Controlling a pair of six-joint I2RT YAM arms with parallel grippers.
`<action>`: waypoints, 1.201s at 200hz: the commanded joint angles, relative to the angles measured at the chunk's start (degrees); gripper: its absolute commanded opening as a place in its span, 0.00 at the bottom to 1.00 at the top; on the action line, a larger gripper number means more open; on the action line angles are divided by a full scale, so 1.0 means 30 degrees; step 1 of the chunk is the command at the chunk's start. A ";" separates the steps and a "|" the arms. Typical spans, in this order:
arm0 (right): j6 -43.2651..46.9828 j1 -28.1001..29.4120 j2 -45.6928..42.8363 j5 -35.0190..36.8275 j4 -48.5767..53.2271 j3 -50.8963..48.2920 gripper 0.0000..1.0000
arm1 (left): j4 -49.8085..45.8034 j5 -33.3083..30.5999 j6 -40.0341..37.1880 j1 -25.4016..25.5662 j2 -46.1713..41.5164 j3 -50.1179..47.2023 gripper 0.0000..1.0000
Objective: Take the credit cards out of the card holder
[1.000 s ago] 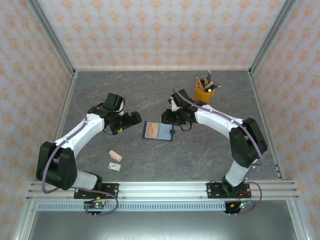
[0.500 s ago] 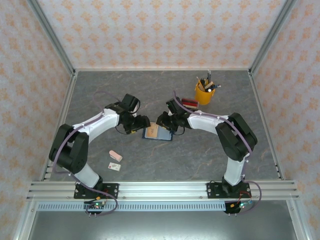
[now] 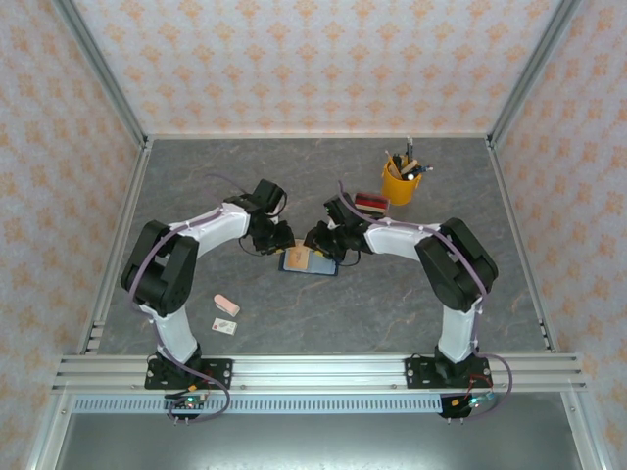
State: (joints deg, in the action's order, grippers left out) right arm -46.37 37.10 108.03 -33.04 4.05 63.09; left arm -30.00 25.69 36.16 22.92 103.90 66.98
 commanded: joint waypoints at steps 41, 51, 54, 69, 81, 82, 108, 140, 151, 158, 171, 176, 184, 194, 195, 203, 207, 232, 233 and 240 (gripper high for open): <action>0.0484 0.0113 0.0899 -0.0705 0.0681 0.0524 0.27 | -0.0192 -0.0160 -0.0216 0.0300 0.0974 0.0751 0.18; 0.0515 0.0129 0.1027 -0.0821 0.0642 0.0561 0.26 | -0.0355 -0.0427 -0.0247 0.0300 0.1033 0.0789 0.18; 0.0541 0.0100 0.1023 -0.0838 0.0656 0.0584 0.26 | -0.0391 -0.0479 -0.0269 0.0300 0.1045 0.0792 0.18; 0.0630 0.0115 0.1126 -0.0910 0.0647 0.0664 0.25 | -0.0430 -0.0625 -0.0361 0.0300 0.1096 0.0736 0.19; 0.0705 0.0128 0.1168 -0.0995 0.0619 0.0727 0.24 | -0.0430 -0.0654 -0.0365 0.0300 0.1190 0.0656 0.19; 0.0712 0.0120 0.1183 -0.1012 0.0630 0.0732 0.24 | -0.0430 -0.0654 -0.0365 0.0286 0.1194 0.0649 0.19; 0.0939 0.0113 0.1304 -0.1244 0.0639 0.0854 0.22 | -0.0350 -0.0617 -0.0368 0.0300 0.1367 0.0413 0.18; 0.1101 0.0114 0.1517 -0.1410 0.0689 0.0891 0.17 | -0.0083 -0.0422 -0.0351 0.0299 0.1372 -0.0065 0.15; 0.1143 0.0113 0.1560 -0.1402 0.0672 0.0885 0.15 | 0.0002 -0.0405 -0.0292 0.0300 0.1349 -0.0271 0.14; 0.1159 0.0113 0.1552 -0.1438 0.0670 0.0857 0.14 | 0.0064 -0.0363 -0.0275 0.0300 0.1370 -0.0342 0.13; 0.1216 0.0113 0.1495 -0.1453 0.0678 0.0811 0.14 | 0.0112 -0.0390 -0.0247 0.0293 0.1374 -0.0495 0.12; 0.1247 0.0113 0.1507 -0.1468 0.0676 0.0797 0.14 | 0.0126 -0.0390 -0.0247 0.0291 0.1399 -0.0555 0.12; 0.1302 0.0113 0.1448 -0.1467 0.0672 0.0768 0.14 | 0.0127 -0.0420 -0.0225 0.0300 0.1414 -0.0660 0.11; 0.1352 0.0113 0.1435 -0.1468 0.0685 0.0767 0.14 | 0.0206 -0.0427 -0.0191 0.0300 0.1431 -0.0788 0.12; 0.1358 0.0113 0.1404 -0.1483 0.0678 0.0767 0.14 | 0.0210 -0.0423 -0.0190 0.0300 0.1417 -0.0806 0.11; 0.1417 0.0113 0.1385 -0.1548 0.0657 0.0767 0.14 | 0.0320 -0.0328 -0.0145 0.0300 0.1417 -0.0900 0.11; 0.1441 0.0120 0.1389 -0.1605 0.0664 0.0767 0.14 | 0.0395 -0.0284 -0.0109 0.0300 0.1395 -0.0956 0.12; 0.1589 0.0113 0.1384 -0.1682 0.0734 0.0811 0.13 | 0.1115 0.0902 -0.0130 0.0286 0.1259 -0.1257 0.11; 0.1608 0.0113 0.1394 -0.1678 0.0746 0.0818 0.13 | 0.1148 0.0944 -0.0130 0.0293 0.1243 -0.1245 0.11; 0.1698 0.0113 0.1326 -0.1526 0.0936 0.0840 0.11 | 0.1264 0.1126 -0.0181 0.0300 0.1094 -0.1290 0.11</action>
State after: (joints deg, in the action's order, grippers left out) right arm -42.96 37.08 111.50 -36.69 5.17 64.49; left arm -27.38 25.76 35.99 23.20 106.63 65.73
